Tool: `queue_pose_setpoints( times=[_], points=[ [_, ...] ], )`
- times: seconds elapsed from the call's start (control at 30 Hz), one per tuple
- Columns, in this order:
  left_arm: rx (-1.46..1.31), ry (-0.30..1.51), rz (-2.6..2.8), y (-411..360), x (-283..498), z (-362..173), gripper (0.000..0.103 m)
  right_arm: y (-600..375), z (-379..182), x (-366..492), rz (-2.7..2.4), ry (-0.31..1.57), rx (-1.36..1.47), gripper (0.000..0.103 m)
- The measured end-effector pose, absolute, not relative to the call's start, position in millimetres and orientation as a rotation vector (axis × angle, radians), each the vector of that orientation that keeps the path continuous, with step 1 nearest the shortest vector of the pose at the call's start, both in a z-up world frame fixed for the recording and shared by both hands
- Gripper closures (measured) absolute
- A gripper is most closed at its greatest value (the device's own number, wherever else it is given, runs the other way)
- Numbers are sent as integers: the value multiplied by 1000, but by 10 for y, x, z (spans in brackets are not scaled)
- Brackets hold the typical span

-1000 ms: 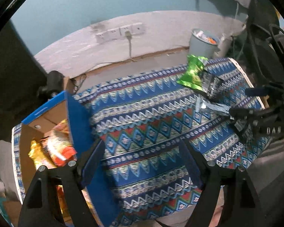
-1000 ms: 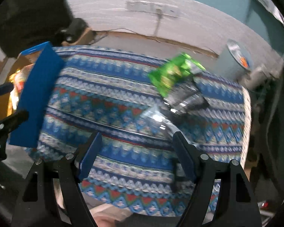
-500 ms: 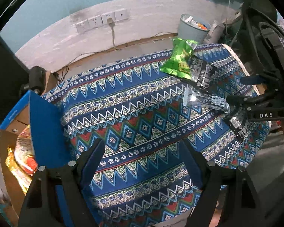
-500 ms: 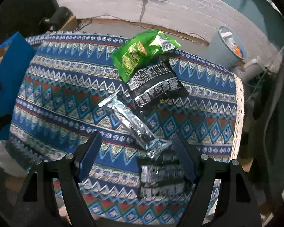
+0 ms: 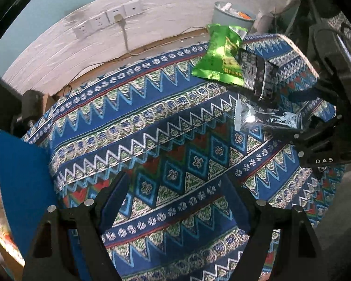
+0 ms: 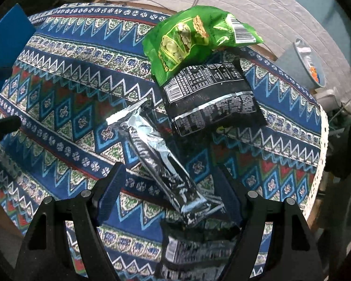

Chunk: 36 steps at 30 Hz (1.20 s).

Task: Organize snacks
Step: 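Grasp the silver packet with the right tool and lift it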

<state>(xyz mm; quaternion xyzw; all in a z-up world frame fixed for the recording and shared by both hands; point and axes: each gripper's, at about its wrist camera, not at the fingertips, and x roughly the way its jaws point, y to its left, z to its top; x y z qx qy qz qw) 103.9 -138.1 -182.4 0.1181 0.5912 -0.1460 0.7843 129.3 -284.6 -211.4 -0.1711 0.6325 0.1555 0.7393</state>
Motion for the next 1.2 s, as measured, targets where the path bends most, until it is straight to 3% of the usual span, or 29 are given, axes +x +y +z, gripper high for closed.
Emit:
queue_pose_setpoints(
  times=[0.2,0.33,0.6,0.87,1.0,1.2],
  points=[
    [298,1293,-323,-1466,1080,-1972,21,-2863,-2238,1329,356,1386,-370,27],
    [285,1306,-318,-1458,1136,-2019,21,-2887,-2311,1352,373,1406,-348,51],
    [253,1312,-309,-1447,1218,-2021,21,-2890,-2364,1269,365,1448,-306,72],
    [266,1317,-312,-1461,1203,-2052,21,-2777,-2391,1135,334,1458,-238,73],
    [273,1320,-311,-1457,1188,-2076,21,-2738,-2411,1214,329,1438,-228,65],
    [256,1322,-310,-1439,1237,-2093,21,-2692,-2358,1346,330,1424,-212,74]
  ],
)
